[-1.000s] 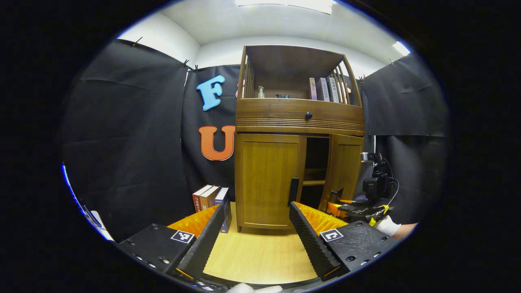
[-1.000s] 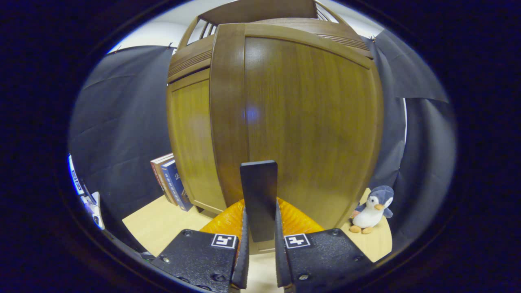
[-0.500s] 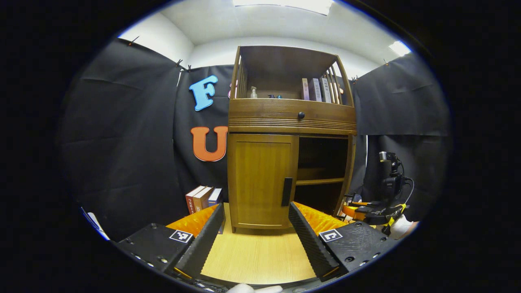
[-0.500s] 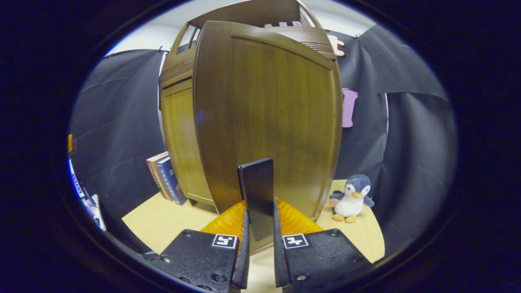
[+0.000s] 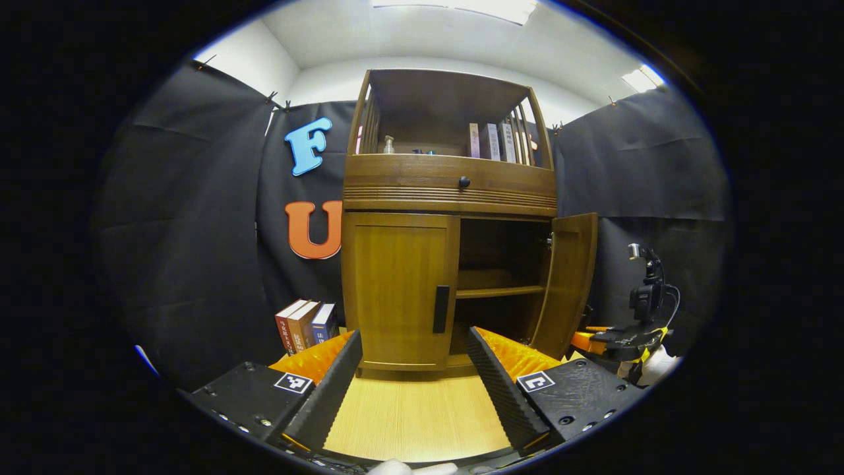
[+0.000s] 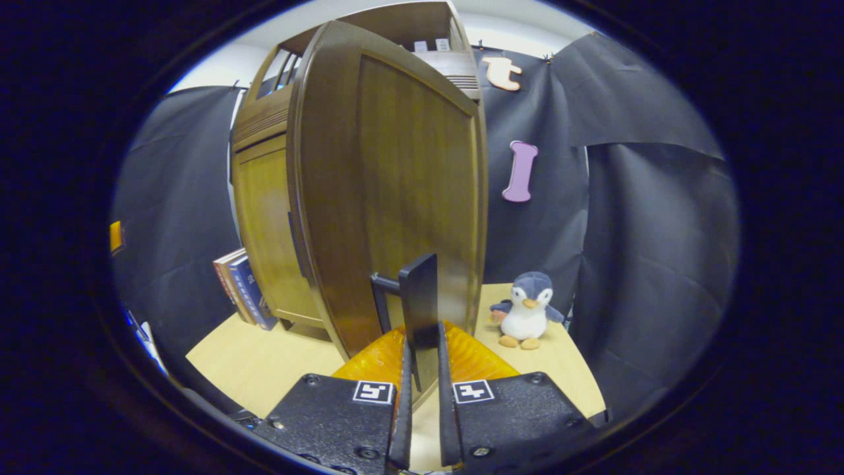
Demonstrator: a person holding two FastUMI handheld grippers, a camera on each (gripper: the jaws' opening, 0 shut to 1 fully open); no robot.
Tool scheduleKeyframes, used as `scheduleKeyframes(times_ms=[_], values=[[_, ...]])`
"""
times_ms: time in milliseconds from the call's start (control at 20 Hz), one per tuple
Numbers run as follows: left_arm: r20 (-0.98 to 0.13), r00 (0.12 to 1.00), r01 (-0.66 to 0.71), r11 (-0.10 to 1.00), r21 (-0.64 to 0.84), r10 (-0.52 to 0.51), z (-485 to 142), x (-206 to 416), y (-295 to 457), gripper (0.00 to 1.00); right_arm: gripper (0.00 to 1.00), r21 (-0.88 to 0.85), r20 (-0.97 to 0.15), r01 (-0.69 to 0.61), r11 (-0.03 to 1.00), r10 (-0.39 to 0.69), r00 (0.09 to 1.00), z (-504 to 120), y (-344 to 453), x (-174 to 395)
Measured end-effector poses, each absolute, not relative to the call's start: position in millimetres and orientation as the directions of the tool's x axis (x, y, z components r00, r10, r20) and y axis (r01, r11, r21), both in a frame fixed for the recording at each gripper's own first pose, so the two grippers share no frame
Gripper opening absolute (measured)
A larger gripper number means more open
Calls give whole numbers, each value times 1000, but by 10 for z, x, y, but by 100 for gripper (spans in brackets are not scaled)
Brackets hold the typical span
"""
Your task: Open the right door of the double-door shoe cabinet with the right hand, and open the left door with the left hand.
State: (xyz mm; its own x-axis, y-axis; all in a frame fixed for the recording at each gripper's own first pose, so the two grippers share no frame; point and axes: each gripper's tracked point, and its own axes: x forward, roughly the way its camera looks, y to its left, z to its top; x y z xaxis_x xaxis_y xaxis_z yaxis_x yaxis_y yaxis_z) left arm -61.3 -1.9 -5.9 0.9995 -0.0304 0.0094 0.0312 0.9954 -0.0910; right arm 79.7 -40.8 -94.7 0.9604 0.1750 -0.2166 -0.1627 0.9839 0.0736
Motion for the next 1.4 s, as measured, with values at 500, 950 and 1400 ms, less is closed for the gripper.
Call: scheduleKeyframes(times_ms=[500,950,1400], values=[[28,995,97,993,-62,-96,-5,-463,-376,96,5,60,-229,-91,994,103,968,-947,-1047,836],[39,997,65,993,-102,-61,194,-282,-1054,95,4,104,-247,-218,970,237,939,-952,-1527,960],[6,998,-59,995,-79,59,188,-457,-1553,95,4,52,-261,-386,921,386,885,-946,-1651,1013]])
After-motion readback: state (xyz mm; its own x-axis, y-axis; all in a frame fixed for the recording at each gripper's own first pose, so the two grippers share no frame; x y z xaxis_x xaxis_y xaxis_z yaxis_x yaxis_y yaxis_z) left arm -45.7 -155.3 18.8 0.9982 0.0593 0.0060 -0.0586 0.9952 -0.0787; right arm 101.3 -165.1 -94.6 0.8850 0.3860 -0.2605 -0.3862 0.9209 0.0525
